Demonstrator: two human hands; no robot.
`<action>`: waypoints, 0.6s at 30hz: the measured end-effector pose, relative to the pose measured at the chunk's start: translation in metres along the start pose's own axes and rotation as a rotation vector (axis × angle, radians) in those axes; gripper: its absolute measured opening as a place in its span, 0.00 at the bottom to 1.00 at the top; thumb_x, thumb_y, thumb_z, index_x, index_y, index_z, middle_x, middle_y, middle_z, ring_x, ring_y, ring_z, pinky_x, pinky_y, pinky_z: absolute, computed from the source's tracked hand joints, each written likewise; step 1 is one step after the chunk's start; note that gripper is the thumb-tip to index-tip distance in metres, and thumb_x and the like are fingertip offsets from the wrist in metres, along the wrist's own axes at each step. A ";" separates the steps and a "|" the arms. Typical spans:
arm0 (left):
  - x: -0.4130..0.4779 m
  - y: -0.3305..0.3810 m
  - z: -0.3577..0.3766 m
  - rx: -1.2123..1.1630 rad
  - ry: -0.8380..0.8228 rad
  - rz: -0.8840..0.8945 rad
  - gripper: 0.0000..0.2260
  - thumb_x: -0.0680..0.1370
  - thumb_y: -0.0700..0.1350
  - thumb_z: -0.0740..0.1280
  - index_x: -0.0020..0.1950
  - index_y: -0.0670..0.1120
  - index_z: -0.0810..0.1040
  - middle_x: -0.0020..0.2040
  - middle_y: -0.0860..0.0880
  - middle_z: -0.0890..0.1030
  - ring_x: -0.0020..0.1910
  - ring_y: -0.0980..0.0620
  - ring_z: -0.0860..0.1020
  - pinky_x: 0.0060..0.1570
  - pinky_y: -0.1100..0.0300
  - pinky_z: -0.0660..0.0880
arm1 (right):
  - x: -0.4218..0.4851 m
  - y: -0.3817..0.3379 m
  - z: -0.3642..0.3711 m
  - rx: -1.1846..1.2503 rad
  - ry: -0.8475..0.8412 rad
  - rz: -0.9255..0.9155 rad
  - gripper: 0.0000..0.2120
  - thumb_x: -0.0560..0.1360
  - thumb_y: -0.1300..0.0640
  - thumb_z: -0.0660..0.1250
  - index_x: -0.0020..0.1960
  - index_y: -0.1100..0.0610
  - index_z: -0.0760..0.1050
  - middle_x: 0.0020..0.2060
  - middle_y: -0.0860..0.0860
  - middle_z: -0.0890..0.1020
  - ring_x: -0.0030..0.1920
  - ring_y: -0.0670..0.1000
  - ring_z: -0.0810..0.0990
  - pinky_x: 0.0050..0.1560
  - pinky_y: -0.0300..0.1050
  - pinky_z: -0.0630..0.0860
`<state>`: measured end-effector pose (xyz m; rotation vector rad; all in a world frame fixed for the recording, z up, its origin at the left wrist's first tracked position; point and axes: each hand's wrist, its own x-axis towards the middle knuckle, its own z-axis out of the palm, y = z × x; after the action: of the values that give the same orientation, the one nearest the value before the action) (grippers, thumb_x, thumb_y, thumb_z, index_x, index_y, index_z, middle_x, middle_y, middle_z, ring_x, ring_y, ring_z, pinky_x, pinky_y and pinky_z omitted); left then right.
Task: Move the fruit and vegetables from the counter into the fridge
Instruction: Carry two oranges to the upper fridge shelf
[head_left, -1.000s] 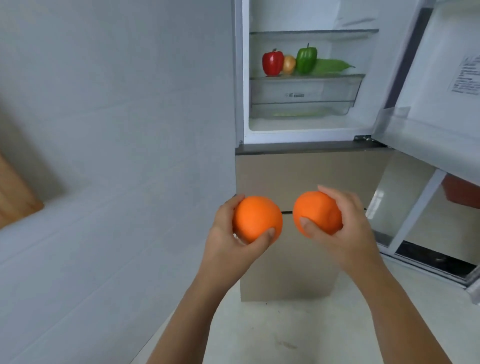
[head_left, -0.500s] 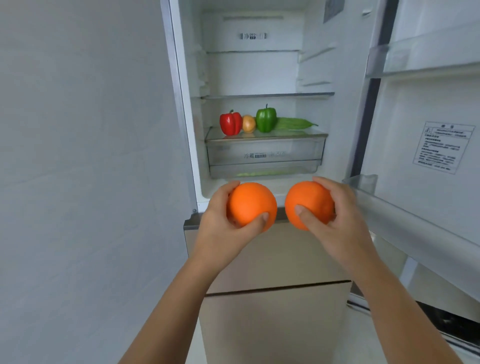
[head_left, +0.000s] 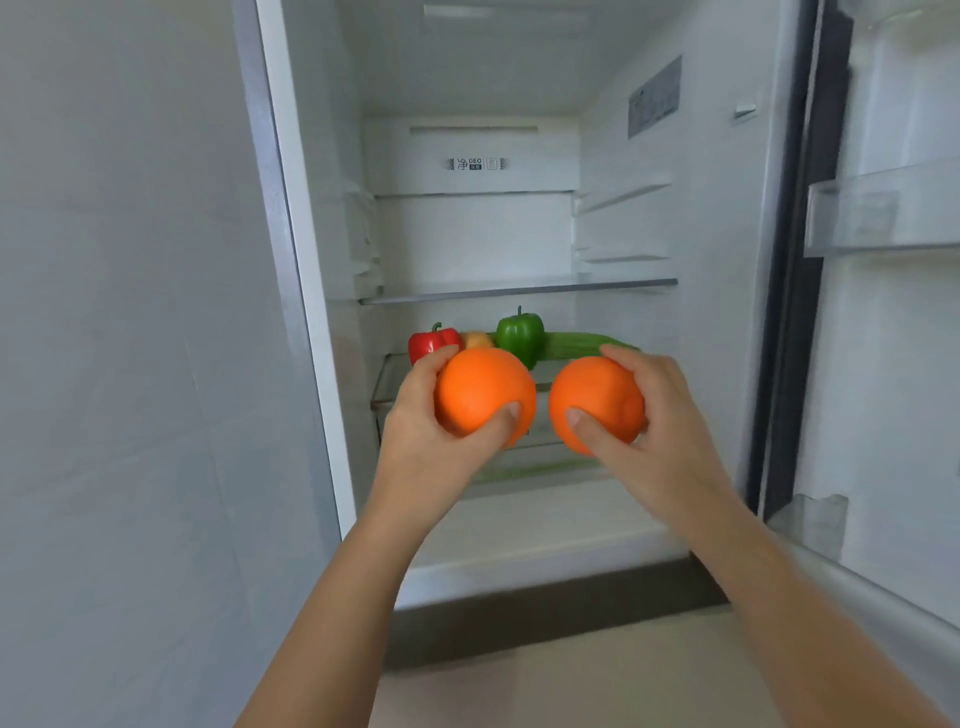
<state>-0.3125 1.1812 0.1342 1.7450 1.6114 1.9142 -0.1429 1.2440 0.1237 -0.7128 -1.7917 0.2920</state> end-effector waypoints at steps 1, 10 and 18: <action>0.015 -0.003 -0.002 0.009 0.015 0.009 0.30 0.64 0.52 0.74 0.64 0.56 0.68 0.58 0.55 0.73 0.53 0.55 0.74 0.45 0.66 0.72 | 0.013 0.001 0.004 0.006 0.009 -0.011 0.27 0.69 0.51 0.72 0.61 0.42 0.62 0.59 0.45 0.65 0.54 0.43 0.67 0.43 0.25 0.65; 0.127 -0.026 -0.004 0.087 0.080 0.077 0.28 0.69 0.48 0.73 0.66 0.52 0.67 0.59 0.53 0.71 0.51 0.54 0.71 0.32 0.75 0.69 | 0.108 0.027 0.033 0.093 0.088 -0.062 0.27 0.69 0.55 0.70 0.61 0.38 0.63 0.59 0.44 0.65 0.51 0.29 0.66 0.42 0.23 0.65; 0.194 -0.032 0.013 0.167 0.135 0.156 0.28 0.68 0.49 0.73 0.66 0.51 0.68 0.60 0.50 0.73 0.52 0.53 0.72 0.47 0.62 0.66 | 0.175 0.058 0.055 0.128 0.103 -0.129 0.28 0.69 0.58 0.71 0.62 0.40 0.64 0.58 0.47 0.64 0.54 0.42 0.68 0.44 0.23 0.65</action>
<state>-0.3867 1.3312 0.2381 1.8940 1.7770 2.0610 -0.2086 1.4028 0.2111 -0.5105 -1.6967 0.2754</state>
